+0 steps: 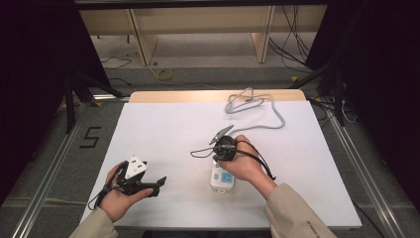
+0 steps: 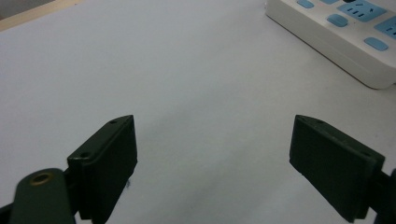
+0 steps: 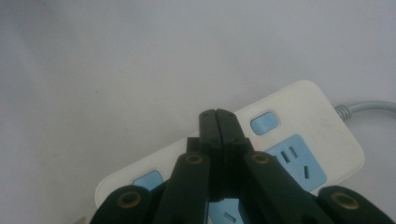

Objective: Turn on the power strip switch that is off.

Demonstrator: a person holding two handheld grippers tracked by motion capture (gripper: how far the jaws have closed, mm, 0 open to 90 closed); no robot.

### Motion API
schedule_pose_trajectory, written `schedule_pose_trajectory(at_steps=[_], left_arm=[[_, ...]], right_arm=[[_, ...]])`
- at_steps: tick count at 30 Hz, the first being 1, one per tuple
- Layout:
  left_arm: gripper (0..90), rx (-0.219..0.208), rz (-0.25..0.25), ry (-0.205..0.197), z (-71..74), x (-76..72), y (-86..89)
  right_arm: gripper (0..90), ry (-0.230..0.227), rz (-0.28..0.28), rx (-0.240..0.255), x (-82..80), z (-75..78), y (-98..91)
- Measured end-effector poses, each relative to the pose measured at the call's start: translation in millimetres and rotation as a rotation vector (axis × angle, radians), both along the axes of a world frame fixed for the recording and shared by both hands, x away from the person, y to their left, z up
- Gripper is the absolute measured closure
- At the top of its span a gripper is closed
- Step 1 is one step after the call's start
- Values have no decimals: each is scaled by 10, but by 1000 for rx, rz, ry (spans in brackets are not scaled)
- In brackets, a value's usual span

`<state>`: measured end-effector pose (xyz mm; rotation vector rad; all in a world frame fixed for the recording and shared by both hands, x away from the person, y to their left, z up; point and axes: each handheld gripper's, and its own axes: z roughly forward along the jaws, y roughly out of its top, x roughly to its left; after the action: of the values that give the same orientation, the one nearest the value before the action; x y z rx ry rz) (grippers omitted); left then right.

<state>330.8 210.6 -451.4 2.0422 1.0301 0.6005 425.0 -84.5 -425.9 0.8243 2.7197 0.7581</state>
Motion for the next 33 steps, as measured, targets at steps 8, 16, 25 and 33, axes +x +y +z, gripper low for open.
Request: schedule_pose_trajectory(at_steps=[8, 16, 25, 33], left_arm=[[147, 1, -1, 2, -3, 3, 0], [147, 1, -2, 3, -4, 5, 2], [147, 1, -3, 3, -5, 6, 1], [147, 1, -2, 4, -6, 4, -1]], right_arm=[[900, 6, 11, -37, 30, -52, 18], [900, 27, 13, -48, 60, -80, 24], [900, 38, 8, -55, 75, -81, 46], [900, 44, 13, -62, 80, -100, 64]])
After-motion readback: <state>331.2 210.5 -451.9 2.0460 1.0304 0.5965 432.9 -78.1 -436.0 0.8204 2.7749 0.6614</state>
